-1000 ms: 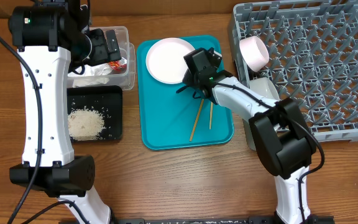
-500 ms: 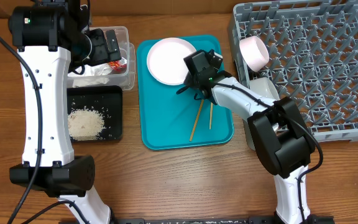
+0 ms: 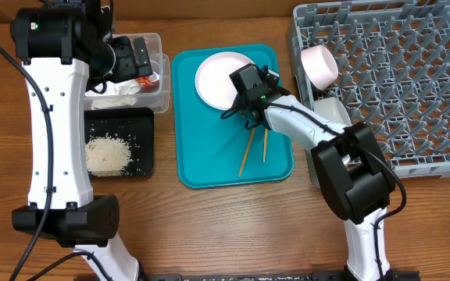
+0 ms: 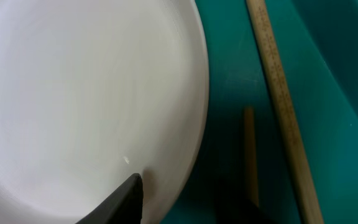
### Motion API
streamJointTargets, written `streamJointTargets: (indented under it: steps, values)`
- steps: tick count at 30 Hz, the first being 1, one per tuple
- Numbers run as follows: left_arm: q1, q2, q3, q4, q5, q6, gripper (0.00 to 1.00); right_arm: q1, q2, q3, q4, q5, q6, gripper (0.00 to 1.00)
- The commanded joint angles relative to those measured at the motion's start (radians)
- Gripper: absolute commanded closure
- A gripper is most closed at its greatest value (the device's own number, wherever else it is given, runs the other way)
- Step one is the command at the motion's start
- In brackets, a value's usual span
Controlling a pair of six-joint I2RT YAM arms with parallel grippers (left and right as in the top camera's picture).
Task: Sort waste into correct bins and load items into the dishwasher
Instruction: 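Move the right gripper to the white plate rim and grasp it, then lift the white plate and stand it upright in the dish rack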
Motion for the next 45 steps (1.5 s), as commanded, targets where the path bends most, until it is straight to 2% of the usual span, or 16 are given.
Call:
streamJointTargets:
  steps: [1,5,10,13,19,25,29,34,37,39,42,45]
  values:
    - [0.004,-0.021,0.008,0.001,-0.01,0.009,0.0,0.007,0.021,0.016,-0.006,-0.042,-0.008,0.61]
    - [0.004,-0.021,0.008,0.001,-0.01,0.009,0.0,0.007,0.021,0.016,0.007,-0.104,-0.063,0.63]
    - [0.004,-0.021,0.008,0.001,-0.01,0.009,0.0,0.007,0.02,0.016,0.008,-0.107,-0.062,0.9]
    - [0.004,-0.021,0.008,0.001,-0.01,0.009,0.0,0.007,0.018,0.017,0.023,-0.108,-0.059,0.96]
    - [0.004,-0.021,0.008,0.001,-0.01,0.009,0.0,0.003,-0.019,0.043,0.02,-0.118,-0.106,0.96]
    - [0.004,-0.021,0.008,0.001,-0.01,0.009,0.0,-0.005,-0.148,0.116,-0.038,-0.067,-0.354,0.96]
    - [0.003,-0.021,0.008,0.001,-0.01,0.009,0.0,-0.019,-0.29,0.138,-0.105,0.115,-0.477,0.96]
    - [0.004,-0.021,0.008,0.001,-0.01,0.009,0.0,-0.04,-0.467,0.138,-0.188,0.387,-0.706,0.96]
    - [0.004,-0.021,0.008,0.001,-0.01,0.009,0.0,-0.061,-0.543,0.138,-0.223,0.56,-0.755,0.96]
    - [0.003,-0.021,0.008,0.001,-0.01,0.009,0.0,-0.083,-0.571,0.138,-0.219,0.639,-0.813,0.96]
    - [0.004,-0.021,0.008,0.001,-0.01,0.009,0.0,-0.133,-0.574,0.138,-0.169,0.65,-1.03,0.96]
    - [0.004,-0.021,0.008,0.001,-0.01,0.009,0.0,-0.196,-0.555,0.138,-0.155,0.651,-1.181,0.96]
